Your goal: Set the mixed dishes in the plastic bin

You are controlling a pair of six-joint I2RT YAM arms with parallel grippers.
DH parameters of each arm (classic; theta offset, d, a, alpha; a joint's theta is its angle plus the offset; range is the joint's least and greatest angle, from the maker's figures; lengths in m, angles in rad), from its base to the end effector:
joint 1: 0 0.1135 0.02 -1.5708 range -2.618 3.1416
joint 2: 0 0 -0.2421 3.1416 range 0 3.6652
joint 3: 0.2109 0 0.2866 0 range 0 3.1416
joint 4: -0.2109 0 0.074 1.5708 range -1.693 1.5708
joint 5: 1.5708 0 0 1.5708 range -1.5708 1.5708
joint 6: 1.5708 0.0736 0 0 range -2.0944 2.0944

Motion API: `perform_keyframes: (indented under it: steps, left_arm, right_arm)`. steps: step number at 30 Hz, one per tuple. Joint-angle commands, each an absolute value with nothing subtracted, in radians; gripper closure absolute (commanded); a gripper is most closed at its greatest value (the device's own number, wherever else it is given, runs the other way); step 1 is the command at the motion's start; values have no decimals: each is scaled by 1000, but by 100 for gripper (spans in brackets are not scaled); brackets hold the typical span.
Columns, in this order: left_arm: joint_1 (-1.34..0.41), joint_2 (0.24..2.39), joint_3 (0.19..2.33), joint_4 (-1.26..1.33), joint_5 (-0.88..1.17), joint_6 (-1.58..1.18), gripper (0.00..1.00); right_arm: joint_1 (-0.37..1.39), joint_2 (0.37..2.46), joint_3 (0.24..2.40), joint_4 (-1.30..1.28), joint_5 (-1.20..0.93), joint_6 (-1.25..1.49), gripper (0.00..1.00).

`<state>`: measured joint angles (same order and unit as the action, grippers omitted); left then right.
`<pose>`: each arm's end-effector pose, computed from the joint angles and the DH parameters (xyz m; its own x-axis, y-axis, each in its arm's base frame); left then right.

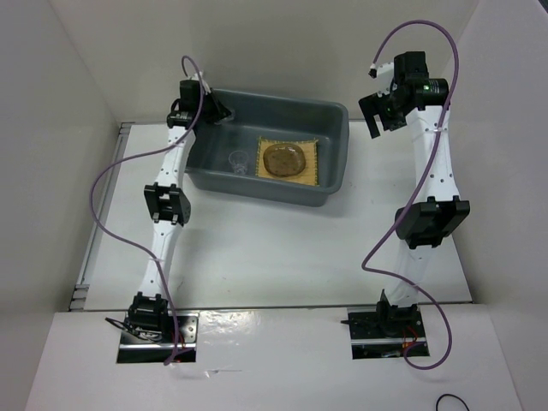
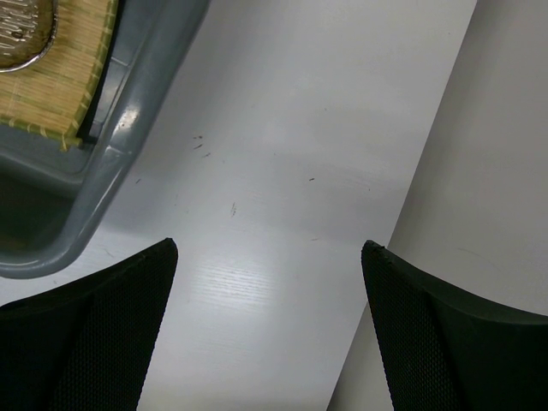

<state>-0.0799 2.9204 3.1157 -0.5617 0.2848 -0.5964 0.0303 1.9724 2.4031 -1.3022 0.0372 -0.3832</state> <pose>0.6508 -0.0729 0.2280 -0.4854 -0.5019 -0.7159 0.0791 0.7902 -0.6077 0.4391 0.0106 0.3949 -0.7071 -0.3952 -0.5864 -0.2919 0.9184 -0.2671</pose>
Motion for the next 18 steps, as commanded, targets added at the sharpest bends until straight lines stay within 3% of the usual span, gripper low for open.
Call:
perform_keyframes:
  steps: [1, 18]
  left_arm:
    - [-71, 2836, 3134, -702, 266, -545, 100]
    - [-127, 2684, 2964, -1034, 64, -454, 100]
  right_arm:
    - [37, 1973, 2442, -1301, 23, -385, 8]
    - [66, 1982, 2451, -1301, -34, -385, 8]
